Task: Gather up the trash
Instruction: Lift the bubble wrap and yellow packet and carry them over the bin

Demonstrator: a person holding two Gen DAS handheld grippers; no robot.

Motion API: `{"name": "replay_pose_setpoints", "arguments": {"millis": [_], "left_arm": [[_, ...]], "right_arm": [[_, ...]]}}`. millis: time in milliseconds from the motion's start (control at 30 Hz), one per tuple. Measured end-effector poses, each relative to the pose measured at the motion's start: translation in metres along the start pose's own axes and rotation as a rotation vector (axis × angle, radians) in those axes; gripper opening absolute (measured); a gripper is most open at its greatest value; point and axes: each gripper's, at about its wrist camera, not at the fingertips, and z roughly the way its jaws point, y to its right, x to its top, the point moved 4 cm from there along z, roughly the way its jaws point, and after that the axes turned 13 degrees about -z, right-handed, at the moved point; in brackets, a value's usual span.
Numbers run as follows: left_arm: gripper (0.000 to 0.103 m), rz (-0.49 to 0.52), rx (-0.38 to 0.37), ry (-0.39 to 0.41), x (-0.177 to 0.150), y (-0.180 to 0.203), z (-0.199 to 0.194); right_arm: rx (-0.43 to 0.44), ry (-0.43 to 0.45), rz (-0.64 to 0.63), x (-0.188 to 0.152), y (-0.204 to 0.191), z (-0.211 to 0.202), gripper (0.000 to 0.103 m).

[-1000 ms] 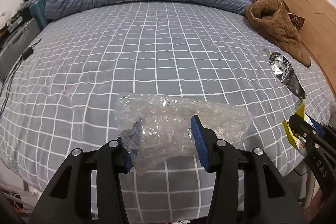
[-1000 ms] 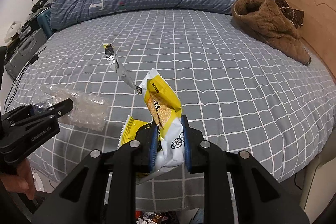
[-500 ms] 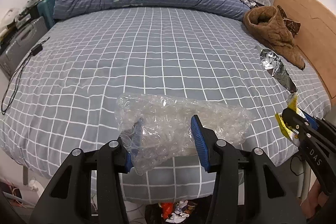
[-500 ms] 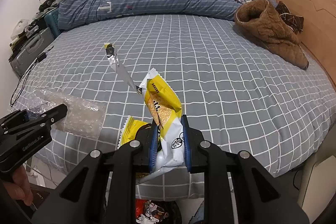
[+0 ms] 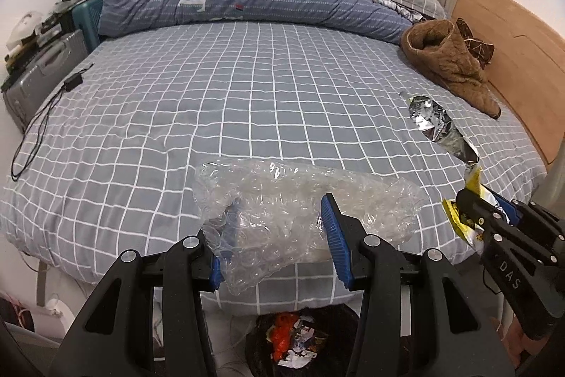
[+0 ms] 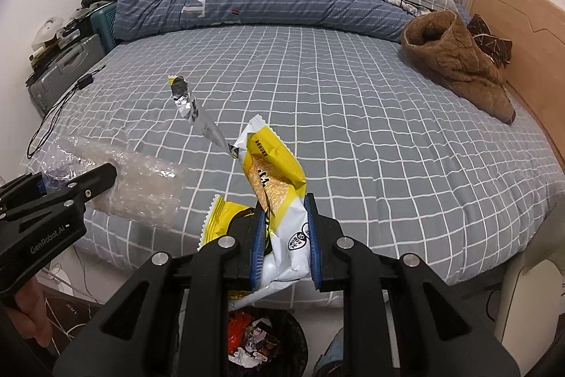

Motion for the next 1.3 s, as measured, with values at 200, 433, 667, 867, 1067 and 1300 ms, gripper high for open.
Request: {"name": "replay_pose_setpoints", "arguments": {"millis": [200,433,667,867,1067,1300], "left_arm": [[0.046,-0.003,-0.006,0.009,-0.011,-0.004,-0.018],[0.046,-0.002,-0.009,0.023,-0.025,-0.008,-0.038],[0.046,-0.004,-0.004,0.014,-0.049,-0.013,-0.048],[0.046,-0.006,0.007,0.003,-0.075,-0.016,-0.049],[0.046,-0.010,0.021,-0.030,-0.105,-0.024,-0.044],[0.046,-0.005,0.036,-0.059,-0.132,-0.033,-0.038]], "right_arm": [[0.001,-0.001,-0.006,-0.010,-0.009,-0.013,0.020],[0.004,0.003,-0.009,-0.022,-0.018,-0.028,0.020],[0.013,-0.009,-0.013,-0.043,-0.028,-0.035,0.020],[0.016,-0.025,-0.026,-0.066,-0.037,-0.037,0.020],[0.011,-0.036,-0.022,-0.084,-0.041,-0.039,0.020],[0.019,-0.075,-0.009,-0.109,-0.042,-0.031,0.020]]}}
